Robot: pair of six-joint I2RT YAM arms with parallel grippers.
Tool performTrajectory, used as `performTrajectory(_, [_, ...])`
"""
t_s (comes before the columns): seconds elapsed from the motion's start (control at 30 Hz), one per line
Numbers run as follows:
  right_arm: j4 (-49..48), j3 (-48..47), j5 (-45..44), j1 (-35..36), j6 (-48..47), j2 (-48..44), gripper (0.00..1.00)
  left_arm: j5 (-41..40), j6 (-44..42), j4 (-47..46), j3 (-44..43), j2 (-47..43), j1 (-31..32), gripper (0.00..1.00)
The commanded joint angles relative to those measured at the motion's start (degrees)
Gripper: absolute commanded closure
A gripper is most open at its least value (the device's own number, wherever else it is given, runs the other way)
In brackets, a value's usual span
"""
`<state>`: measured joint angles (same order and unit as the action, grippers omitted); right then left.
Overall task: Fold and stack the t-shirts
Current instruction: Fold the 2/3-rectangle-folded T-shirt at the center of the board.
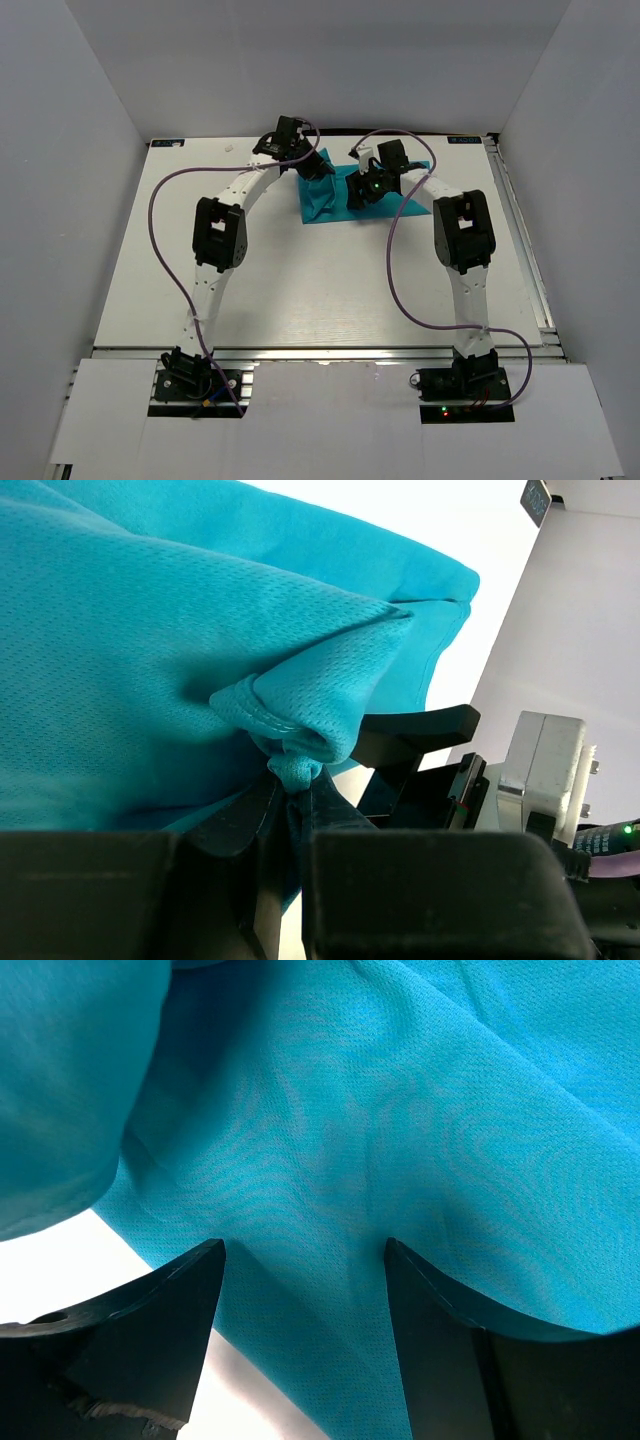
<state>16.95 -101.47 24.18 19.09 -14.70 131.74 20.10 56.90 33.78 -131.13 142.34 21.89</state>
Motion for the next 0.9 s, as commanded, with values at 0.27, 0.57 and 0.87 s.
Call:
performTrajectory(0.27, [2.39, 0.13, 1.74, 0.33, 1.08, 2.29, 0.28, 0.47, 1.81, -1.7, -2.11, 1.18, 1.31, 1.0])
performTrajectory(0.57, [1.95, 0.13, 1.92, 0.07, 1.51, 2.2, 0.28, 1.0, 4.44, -1.79, -2.64, 0.57, 1.58, 0.63])
performTrajectory(0.87, [1.42, 0.66, 2.18, -0.28, 1.87, 1.68, 0.28, 1.61, 4.27, -1.79, -2.02, -1.28, 1.58, 0.02])
